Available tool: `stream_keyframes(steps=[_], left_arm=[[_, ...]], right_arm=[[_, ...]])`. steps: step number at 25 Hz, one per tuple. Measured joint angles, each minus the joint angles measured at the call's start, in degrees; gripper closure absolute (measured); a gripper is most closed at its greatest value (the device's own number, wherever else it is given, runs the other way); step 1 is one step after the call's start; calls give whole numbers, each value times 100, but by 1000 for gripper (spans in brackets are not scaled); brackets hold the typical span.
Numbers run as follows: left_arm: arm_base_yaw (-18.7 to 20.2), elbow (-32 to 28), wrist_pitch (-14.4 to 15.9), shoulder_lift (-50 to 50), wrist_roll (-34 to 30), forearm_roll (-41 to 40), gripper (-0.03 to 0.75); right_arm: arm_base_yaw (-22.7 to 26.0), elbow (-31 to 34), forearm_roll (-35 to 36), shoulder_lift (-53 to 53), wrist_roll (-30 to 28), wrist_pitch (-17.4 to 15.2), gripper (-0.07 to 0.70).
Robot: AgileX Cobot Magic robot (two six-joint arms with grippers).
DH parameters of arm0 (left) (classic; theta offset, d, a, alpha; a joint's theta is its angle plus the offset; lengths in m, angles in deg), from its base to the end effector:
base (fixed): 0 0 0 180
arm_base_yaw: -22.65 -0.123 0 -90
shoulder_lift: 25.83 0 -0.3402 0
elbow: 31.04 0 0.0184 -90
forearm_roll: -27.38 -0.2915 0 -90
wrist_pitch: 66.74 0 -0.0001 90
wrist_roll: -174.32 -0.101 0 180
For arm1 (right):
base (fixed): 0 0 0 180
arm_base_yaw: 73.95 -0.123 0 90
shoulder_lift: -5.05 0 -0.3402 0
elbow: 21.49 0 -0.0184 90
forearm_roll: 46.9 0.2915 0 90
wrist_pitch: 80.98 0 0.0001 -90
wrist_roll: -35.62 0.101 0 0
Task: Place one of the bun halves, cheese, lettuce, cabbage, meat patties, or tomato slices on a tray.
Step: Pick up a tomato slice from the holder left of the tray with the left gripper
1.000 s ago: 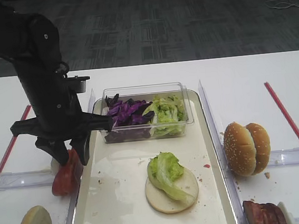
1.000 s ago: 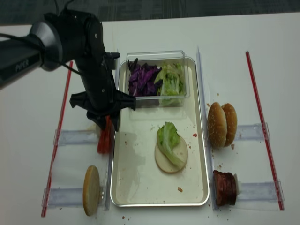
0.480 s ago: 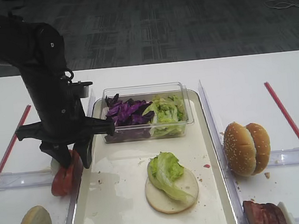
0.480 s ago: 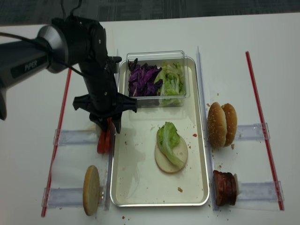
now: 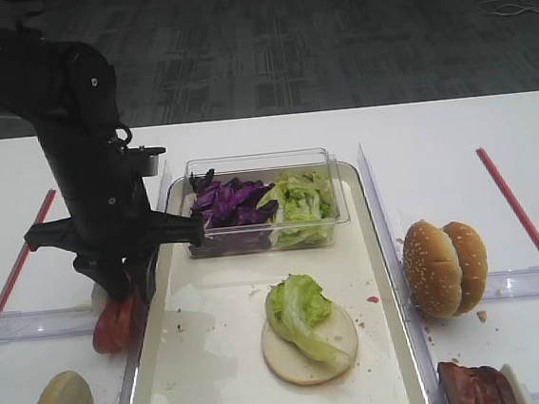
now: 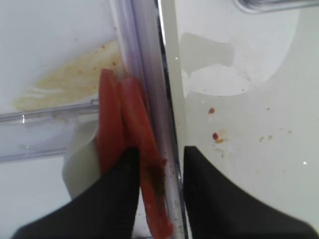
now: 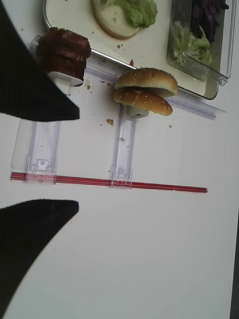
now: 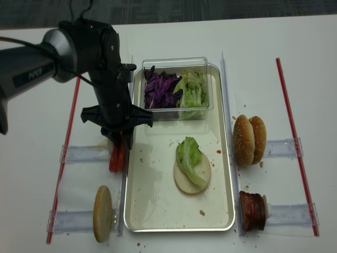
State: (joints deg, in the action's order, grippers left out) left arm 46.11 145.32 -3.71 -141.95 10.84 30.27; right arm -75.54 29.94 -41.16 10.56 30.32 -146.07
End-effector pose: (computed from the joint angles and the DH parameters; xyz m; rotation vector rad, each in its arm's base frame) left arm 0.3716 -0.1662 0.1990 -0.1496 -3.0768 0.0386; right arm -0.0193 0.0086 0.2768 -0.1364 2.1221 0.0834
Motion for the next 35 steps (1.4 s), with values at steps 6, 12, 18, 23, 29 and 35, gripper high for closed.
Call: stream_keyframes(steps=[6, 12, 18, 23, 29, 35], left_arm=[[0, 0, 0, 0, 19, -92, 615], [0, 0, 0, 0, 19, -114, 680], [0, 0, 48, 0, 19, -135, 684], [0, 39, 136, 0, 27, -147, 686], [0, 399, 558, -9, 27, -182, 686], [0, 609, 628, -9, 27, -290, 687]], right_arm=[[0, 0, 0, 0, 0, 0, 228], [0, 0, 0, 0, 0, 0, 228], [0, 0, 0, 0, 0, 0, 228], [0, 0, 0, 0, 0, 0, 228], [0, 0, 0, 0, 0, 0, 228], [0, 0, 0, 0, 0, 0, 228]])
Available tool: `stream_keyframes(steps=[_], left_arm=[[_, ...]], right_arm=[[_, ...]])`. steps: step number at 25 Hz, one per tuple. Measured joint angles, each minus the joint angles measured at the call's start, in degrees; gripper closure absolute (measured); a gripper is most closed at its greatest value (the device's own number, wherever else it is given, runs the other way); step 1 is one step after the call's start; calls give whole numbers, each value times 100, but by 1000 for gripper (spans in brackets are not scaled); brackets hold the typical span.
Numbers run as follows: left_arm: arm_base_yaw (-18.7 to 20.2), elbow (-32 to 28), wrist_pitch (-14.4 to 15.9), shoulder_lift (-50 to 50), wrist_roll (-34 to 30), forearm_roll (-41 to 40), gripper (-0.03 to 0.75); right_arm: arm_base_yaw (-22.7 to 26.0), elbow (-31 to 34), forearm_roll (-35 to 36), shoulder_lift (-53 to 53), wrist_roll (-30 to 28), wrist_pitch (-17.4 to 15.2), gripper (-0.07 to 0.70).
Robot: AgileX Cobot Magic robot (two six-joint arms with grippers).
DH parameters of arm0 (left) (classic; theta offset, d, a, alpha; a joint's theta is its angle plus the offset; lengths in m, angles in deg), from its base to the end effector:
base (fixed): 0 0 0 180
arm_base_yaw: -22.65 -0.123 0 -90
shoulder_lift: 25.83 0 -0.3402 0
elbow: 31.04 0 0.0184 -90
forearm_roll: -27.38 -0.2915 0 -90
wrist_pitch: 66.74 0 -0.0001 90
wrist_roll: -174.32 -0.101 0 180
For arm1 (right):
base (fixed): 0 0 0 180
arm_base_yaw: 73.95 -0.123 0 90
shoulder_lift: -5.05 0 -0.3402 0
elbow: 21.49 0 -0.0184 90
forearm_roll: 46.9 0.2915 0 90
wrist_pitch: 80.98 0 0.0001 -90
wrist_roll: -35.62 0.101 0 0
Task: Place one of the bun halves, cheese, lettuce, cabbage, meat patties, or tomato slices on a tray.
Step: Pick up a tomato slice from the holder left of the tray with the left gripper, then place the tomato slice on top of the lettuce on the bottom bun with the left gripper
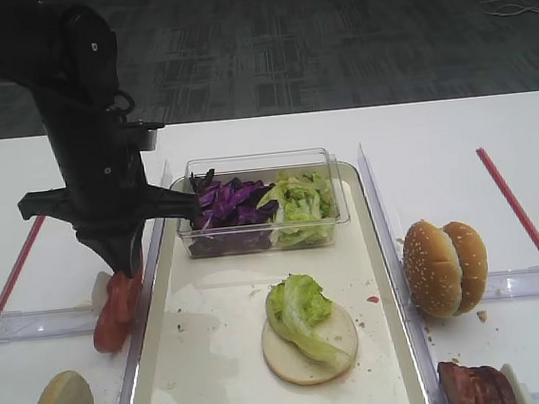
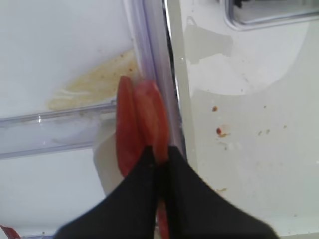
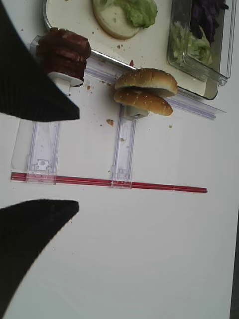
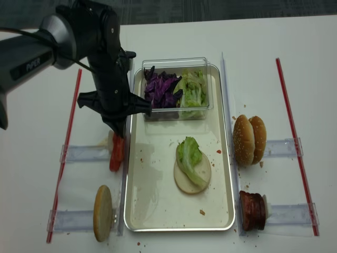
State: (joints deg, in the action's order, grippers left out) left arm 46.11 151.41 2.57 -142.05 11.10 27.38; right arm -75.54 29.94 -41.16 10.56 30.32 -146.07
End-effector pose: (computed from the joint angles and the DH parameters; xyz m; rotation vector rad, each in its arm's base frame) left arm 0.3843 -0.1668 0.2267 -0.1801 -3.0857 -0.0286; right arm -0.0193 0.0086 0.2768 -0.1364 2.1221 0.0834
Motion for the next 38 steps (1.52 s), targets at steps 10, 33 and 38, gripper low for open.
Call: stream_keyframes(steps=[10, 33, 38], left_arm=[[0, 32, 10, 243, 0, -130, 687], [0, -96, 33, 576, -1602, 2572, 690], [0, -530, 10, 576, -2441, 3494, 690]], right_arm=[[0, 0, 0, 0, 0, 0, 228], [0, 0, 0, 0, -11, 4, 228], [0, 0, 0, 0, -11, 4, 228]])
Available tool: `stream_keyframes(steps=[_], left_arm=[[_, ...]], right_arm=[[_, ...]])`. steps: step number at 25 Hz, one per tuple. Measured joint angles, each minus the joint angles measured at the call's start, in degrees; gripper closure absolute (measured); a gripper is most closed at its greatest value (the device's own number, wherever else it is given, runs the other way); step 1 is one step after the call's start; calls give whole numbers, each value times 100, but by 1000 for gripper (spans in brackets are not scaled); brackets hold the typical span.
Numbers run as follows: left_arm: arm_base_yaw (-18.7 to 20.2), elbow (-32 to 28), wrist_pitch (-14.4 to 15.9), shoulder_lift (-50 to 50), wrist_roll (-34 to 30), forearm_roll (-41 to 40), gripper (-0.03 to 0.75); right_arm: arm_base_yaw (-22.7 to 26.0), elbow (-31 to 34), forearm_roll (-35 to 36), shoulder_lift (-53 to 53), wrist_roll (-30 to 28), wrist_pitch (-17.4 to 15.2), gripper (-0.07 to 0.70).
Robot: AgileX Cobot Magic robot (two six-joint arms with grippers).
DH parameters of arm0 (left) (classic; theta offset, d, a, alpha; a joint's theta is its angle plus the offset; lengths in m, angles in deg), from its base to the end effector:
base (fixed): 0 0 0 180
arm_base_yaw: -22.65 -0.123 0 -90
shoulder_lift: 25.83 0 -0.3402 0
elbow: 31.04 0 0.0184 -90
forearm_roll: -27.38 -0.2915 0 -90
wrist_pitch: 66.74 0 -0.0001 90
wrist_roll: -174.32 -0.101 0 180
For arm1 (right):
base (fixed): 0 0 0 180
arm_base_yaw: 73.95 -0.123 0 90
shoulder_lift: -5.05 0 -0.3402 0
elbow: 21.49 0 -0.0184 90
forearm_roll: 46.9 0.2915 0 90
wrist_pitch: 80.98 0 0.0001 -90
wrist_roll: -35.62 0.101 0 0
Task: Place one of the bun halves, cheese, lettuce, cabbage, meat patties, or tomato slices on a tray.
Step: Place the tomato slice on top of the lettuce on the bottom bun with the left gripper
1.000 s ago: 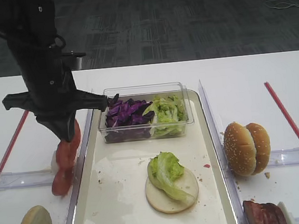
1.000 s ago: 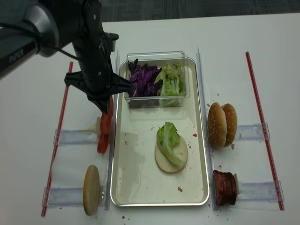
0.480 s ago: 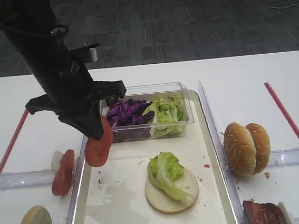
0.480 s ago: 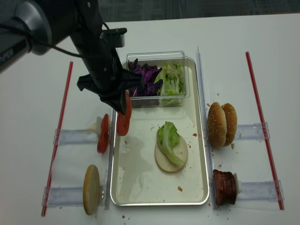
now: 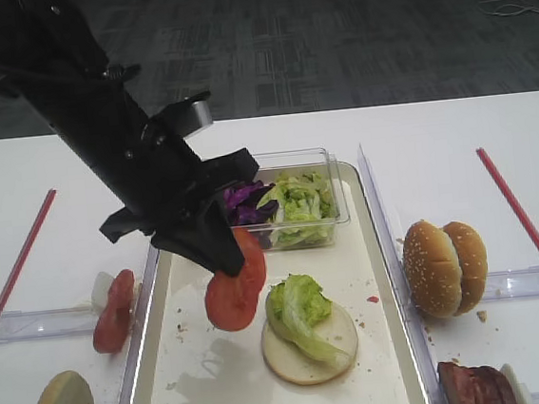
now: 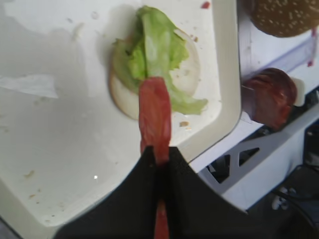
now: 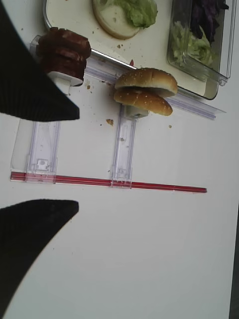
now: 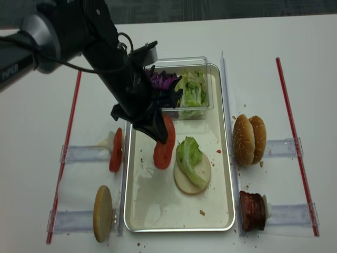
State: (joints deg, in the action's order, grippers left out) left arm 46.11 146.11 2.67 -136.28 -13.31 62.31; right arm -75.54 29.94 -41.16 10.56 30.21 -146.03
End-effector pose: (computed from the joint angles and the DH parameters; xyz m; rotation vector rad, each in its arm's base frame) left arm 0.3415 -0.2072 0.2581 -0.4463 -2.8708 0.8249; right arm -0.0192 0.0086 0.2769 -0.1384 2.1212 0.0822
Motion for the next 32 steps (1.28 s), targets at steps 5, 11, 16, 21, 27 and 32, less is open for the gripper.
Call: stream_keyframes(steps=[5, 11, 16, 21, 27, 32], left_arm=[[0, -423, -19, -76, -861, 979, 690], [94, -499, -223, -485, -1486, 1722, 690], [203, -499, -329, -796, -1721, 2065, 690], [206, -499, -539, -1000, -1850, 2176, 690], [206, -499, -669, -1193, -1872, 2245, 690], [206, -499, -705, -1243, -1885, 2279, 690]], right_arm=[[0, 0, 0, 0, 0, 0, 228], [0, 0, 0, 0, 0, 0, 228], [0, 0, 0, 0, 0, 0, 228], [0, 0, 0, 0, 0, 0, 228], [0, 0, 0, 0, 0, 0, 228], [0, 0, 0, 0, 0, 0, 228]])
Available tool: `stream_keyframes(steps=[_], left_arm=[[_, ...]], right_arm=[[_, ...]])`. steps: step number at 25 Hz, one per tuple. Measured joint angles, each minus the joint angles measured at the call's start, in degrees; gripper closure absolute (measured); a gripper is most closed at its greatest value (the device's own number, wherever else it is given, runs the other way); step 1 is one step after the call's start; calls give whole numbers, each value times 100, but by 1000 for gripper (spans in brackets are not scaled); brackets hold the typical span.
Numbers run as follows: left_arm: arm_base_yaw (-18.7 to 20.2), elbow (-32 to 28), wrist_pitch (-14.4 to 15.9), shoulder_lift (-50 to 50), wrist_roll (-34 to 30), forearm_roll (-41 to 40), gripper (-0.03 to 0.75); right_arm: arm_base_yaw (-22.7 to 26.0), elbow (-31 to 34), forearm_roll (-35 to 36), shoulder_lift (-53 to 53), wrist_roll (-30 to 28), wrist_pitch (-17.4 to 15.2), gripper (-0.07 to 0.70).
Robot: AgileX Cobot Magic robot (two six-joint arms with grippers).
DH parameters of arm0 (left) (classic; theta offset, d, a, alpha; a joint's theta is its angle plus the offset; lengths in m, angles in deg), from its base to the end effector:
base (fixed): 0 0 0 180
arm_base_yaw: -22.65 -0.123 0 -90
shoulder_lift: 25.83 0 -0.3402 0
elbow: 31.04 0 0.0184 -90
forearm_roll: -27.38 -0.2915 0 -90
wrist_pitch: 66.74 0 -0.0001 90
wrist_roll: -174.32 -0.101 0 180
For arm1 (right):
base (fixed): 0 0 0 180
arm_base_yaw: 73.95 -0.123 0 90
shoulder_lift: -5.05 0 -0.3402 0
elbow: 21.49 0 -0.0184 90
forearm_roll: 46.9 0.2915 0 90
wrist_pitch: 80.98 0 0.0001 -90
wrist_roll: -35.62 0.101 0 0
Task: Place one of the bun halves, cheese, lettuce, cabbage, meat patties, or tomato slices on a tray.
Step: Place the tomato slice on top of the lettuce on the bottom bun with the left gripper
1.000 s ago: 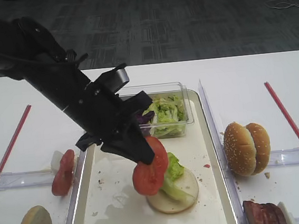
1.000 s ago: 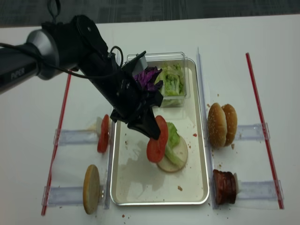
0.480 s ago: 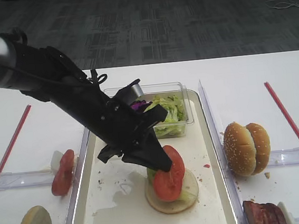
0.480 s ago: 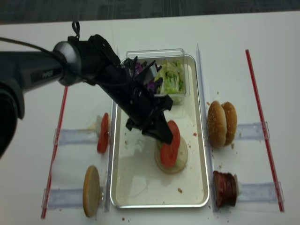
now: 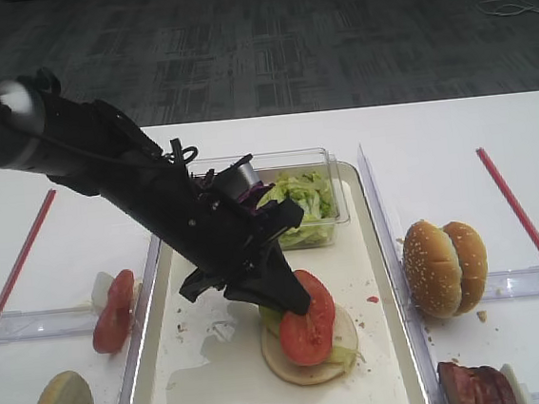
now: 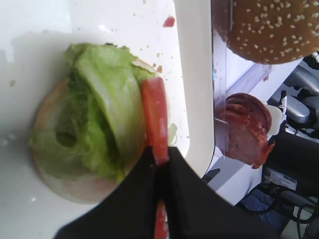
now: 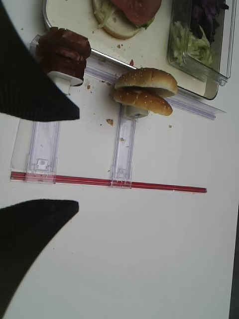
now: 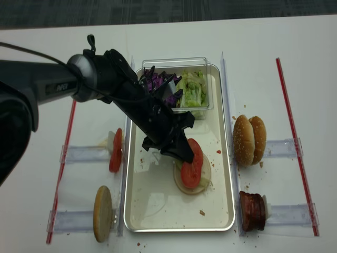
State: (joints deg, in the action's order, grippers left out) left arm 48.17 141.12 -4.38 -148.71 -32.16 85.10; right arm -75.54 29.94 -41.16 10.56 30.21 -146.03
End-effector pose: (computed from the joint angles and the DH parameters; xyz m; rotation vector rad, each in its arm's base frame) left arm 0.3481 -0.2501 0.1657 -0.4079 -2.6688 1.1853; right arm -0.0192 0.0086 0.2769 -0.1384 2.1212 0.0822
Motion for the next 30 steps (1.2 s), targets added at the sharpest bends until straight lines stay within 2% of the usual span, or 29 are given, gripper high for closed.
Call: stream_keyframes(steps=[5, 13, 21, 27, 30], left_arm=[[0, 0, -8, 0, 0, 38, 680], [0, 0, -21, 0, 0, 51, 566], [-12, 0, -21, 0, 92, 51, 540], [-12, 0, 28, 0, 102, 41, 458], [-12, 13, 89, 0, 102, 22, 442]], right_arm=[[0, 0, 0, 0, 0, 0, 228], [0, 0, 0, 0, 0, 0, 228], [0, 0, 0, 0, 0, 0, 228], [0, 0, 0, 0, 0, 0, 228], [0, 0, 0, 0, 0, 0, 228]])
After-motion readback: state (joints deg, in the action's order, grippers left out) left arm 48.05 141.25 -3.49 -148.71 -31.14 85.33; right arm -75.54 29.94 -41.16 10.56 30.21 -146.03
